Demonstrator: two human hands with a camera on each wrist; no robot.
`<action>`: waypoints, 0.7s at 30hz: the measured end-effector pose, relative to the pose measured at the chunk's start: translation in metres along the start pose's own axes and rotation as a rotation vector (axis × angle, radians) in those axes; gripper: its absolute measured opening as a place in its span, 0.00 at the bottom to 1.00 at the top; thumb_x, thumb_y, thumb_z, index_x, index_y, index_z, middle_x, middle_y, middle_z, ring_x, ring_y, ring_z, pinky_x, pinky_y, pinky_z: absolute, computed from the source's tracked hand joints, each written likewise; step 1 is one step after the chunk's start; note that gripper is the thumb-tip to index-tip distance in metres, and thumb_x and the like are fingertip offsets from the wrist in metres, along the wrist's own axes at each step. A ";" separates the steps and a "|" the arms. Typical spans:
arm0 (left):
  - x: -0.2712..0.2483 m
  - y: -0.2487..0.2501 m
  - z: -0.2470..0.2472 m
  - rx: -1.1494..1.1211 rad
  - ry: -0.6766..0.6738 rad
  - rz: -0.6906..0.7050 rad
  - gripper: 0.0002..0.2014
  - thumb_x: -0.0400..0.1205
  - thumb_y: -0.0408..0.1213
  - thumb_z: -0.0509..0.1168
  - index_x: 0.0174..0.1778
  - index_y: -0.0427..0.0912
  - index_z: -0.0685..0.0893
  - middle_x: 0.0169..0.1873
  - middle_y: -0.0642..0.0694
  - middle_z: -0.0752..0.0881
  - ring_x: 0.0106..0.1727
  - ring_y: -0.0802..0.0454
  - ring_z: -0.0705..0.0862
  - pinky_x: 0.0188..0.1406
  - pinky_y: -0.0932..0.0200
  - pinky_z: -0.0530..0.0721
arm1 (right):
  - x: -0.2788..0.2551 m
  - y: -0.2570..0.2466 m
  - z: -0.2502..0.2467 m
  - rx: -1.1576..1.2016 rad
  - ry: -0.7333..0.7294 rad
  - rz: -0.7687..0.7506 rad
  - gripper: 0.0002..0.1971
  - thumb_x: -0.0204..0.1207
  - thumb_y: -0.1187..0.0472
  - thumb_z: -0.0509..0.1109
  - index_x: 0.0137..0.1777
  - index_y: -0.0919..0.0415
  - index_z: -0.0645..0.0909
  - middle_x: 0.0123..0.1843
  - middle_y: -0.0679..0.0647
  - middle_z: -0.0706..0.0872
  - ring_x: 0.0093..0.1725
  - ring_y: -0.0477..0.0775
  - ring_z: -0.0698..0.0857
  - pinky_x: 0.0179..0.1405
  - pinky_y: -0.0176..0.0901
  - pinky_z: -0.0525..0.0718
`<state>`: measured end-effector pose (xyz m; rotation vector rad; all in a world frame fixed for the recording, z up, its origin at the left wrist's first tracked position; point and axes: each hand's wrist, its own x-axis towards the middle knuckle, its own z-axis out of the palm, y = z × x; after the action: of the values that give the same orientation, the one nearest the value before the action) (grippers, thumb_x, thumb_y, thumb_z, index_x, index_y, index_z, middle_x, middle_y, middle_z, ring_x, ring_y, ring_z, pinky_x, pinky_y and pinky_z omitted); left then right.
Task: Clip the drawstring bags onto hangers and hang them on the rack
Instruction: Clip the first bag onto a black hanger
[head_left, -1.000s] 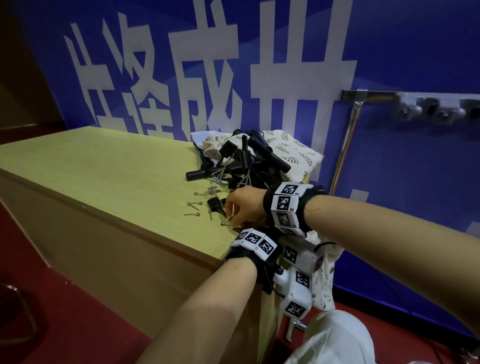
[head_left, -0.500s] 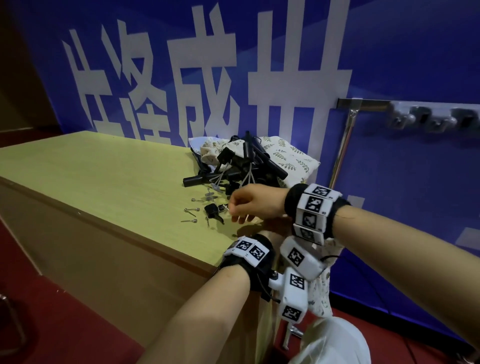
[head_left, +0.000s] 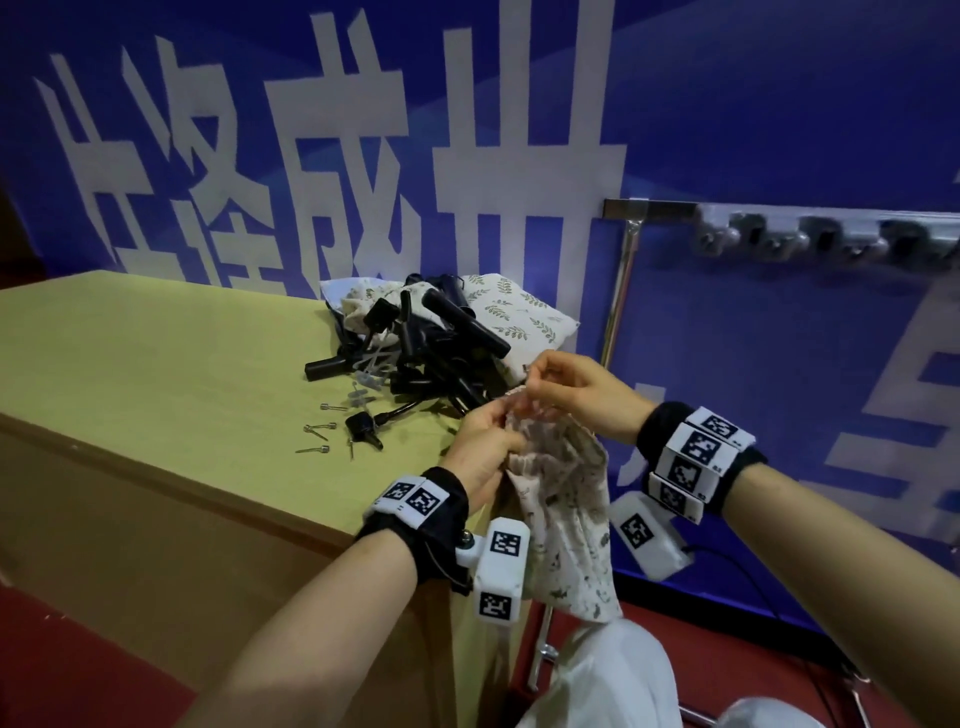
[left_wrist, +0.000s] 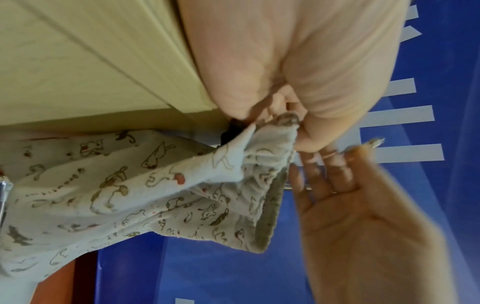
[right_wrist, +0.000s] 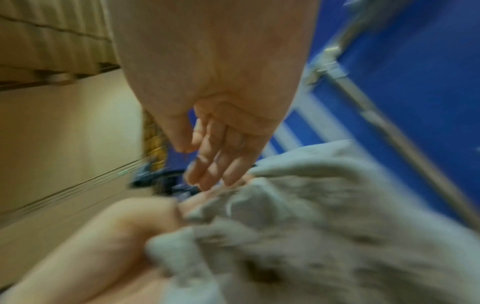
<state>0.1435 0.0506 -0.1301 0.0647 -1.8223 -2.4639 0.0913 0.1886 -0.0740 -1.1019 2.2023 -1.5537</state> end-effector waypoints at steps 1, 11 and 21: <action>-0.001 0.000 0.001 -0.017 0.021 -0.008 0.34 0.70 0.09 0.53 0.72 0.34 0.75 0.64 0.29 0.82 0.61 0.38 0.84 0.43 0.59 0.87 | -0.002 0.005 -0.005 0.006 0.016 0.053 0.05 0.84 0.65 0.63 0.46 0.62 0.74 0.41 0.54 0.89 0.45 0.56 0.87 0.50 0.54 0.82; -0.010 0.009 0.004 -0.007 0.080 0.011 0.36 0.71 0.06 0.46 0.73 0.34 0.74 0.64 0.33 0.82 0.58 0.46 0.85 0.51 0.61 0.85 | -0.012 0.026 -0.003 -0.918 -0.165 0.219 0.11 0.86 0.55 0.53 0.53 0.61 0.71 0.40 0.51 0.78 0.38 0.53 0.75 0.39 0.44 0.71; -0.007 0.010 0.002 0.041 0.107 0.005 0.35 0.71 0.08 0.47 0.72 0.35 0.78 0.62 0.32 0.83 0.53 0.46 0.85 0.49 0.58 0.82 | -0.021 0.032 -0.023 -1.023 -0.120 0.272 0.07 0.78 0.55 0.66 0.46 0.55 0.85 0.46 0.53 0.89 0.46 0.57 0.86 0.50 0.55 0.87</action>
<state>0.1510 0.0501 -0.1204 0.1911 -1.8268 -2.3703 0.0782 0.2239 -0.0976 -0.9652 2.9277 -0.1663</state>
